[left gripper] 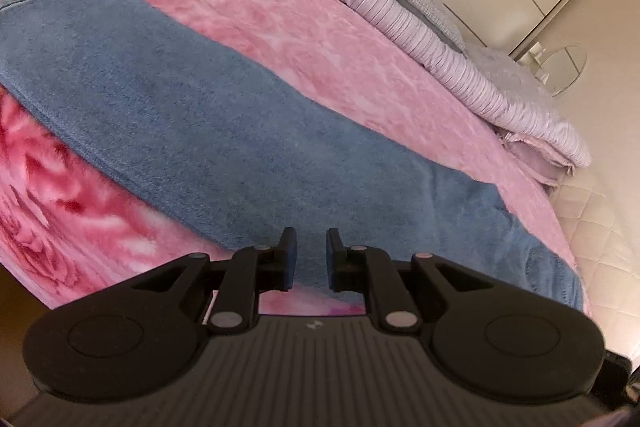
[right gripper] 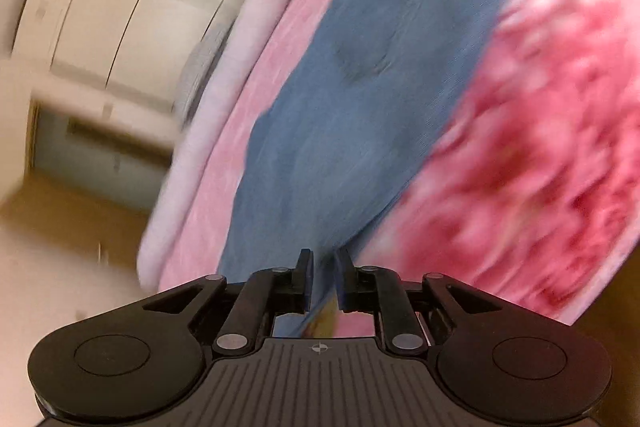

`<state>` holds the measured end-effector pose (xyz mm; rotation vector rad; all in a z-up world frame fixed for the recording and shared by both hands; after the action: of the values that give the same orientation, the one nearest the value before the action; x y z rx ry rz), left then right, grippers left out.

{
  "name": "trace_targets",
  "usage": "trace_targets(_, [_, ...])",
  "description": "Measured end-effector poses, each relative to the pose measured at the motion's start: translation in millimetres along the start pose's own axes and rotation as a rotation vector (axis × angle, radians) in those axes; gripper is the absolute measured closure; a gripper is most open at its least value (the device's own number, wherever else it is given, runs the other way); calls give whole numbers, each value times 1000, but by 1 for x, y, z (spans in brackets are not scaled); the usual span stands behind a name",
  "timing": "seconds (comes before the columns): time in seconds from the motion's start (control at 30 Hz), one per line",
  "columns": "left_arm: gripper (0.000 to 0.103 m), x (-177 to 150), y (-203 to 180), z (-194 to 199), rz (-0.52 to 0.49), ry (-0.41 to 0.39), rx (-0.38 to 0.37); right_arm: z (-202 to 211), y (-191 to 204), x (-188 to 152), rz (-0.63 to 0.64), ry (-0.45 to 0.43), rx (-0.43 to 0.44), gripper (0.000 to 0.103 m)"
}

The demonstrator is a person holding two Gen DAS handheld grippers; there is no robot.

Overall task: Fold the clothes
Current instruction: 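Grasp the jeans waistband with the right gripper and lift it toward the hems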

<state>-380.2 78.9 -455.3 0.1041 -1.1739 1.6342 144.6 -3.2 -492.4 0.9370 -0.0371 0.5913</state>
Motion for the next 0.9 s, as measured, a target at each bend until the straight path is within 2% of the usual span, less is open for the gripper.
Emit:
trace_targets(0.17, [93, 1, -15, -5, -33, 16, -44, 21, -37, 42, -154, -151, -33, 85])
trace_targets(0.3, [91, -1, -26, -21, -46, 46, -68, 14, -49, 57, -187, -153, -64, 83])
trace_targets(0.33, [91, -2, -27, -23, -51, 50, -64, 10, -47, 58, -175, -155, -59, 83])
trace_targets(0.4, [91, -4, -29, -28, -61, 58, -56, 11, -36, 60, -101, -195, -72, 102])
trace_targets(0.5, [91, -7, -31, -35, -76, 71, -45, 17, -8, 55, 107, -304, -87, 102])
trace_targets(0.53, [91, -8, -32, -38, -81, 75, -41, 15, -5, 54, 148, -306, -144, 102])
trace_targets(0.6, [91, -10, -32, -42, -86, 80, -31, 8, -12, 54, 133, -268, -236, 102])
trace_targets(0.67, [91, -10, -29, -39, -81, 69, -17, 7, -16, 56, 93, -257, -285, 102])
trace_targets(0.7, [91, -9, -28, -36, -85, 56, -6, 12, -11, 55, 111, -279, -326, 100])
trace_targets(0.77, [91, -6, -27, -31, -103, 39, 13, 19, 12, 52, 214, -339, -340, 100])
trace_targets(0.83, [91, -3, -24, -29, -104, 31, 24, 27, 26, 46, 290, -361, -303, 99])
trace_targets(0.9, [91, 1, -21, -28, -98, 24, 32, 18, 31, 53, 261, -352, -290, 98])
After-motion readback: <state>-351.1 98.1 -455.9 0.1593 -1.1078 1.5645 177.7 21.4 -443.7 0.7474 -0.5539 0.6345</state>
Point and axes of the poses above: each gripper's, at about its wrist camera, not at the fingertips, and z roughly against the way its jaws point, y to its left, x to its top, the point moved 1 cm from there along -z, roughly the way its jaws point, and after that the axes turned 10 degrees about -x, right-handed, at the moved point
